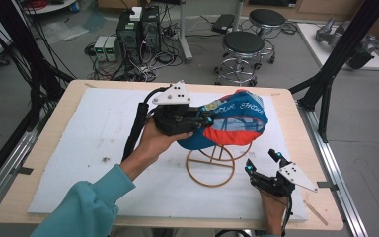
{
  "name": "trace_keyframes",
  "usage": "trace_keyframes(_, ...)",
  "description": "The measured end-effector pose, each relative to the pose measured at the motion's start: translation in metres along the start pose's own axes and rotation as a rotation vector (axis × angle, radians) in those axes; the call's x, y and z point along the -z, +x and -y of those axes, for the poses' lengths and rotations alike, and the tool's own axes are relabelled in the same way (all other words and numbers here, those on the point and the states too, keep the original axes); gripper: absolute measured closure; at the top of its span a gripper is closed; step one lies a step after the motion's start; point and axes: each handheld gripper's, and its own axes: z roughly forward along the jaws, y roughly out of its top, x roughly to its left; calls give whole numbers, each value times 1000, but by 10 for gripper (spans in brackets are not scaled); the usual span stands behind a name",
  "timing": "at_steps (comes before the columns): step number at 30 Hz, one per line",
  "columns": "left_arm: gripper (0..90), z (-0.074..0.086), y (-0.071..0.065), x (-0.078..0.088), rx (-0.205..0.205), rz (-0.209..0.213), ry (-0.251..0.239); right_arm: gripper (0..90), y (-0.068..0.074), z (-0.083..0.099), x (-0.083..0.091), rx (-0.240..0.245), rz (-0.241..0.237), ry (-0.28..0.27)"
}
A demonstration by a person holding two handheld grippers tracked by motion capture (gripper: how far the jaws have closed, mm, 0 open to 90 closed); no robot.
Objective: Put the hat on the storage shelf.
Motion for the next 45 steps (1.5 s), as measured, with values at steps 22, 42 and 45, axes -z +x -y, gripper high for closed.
trace_keyframes(22,836,13,1,10,-26,25,78,100,0,0,0,1,0,5)
trace_keyframes(42,805,23,-6,1,-31,78,123,100,0,0,0,1,-1,0)
trace_keyframes(45,773,26,-3,5,-26,75,121,100,0,0,0,0,-2,0)
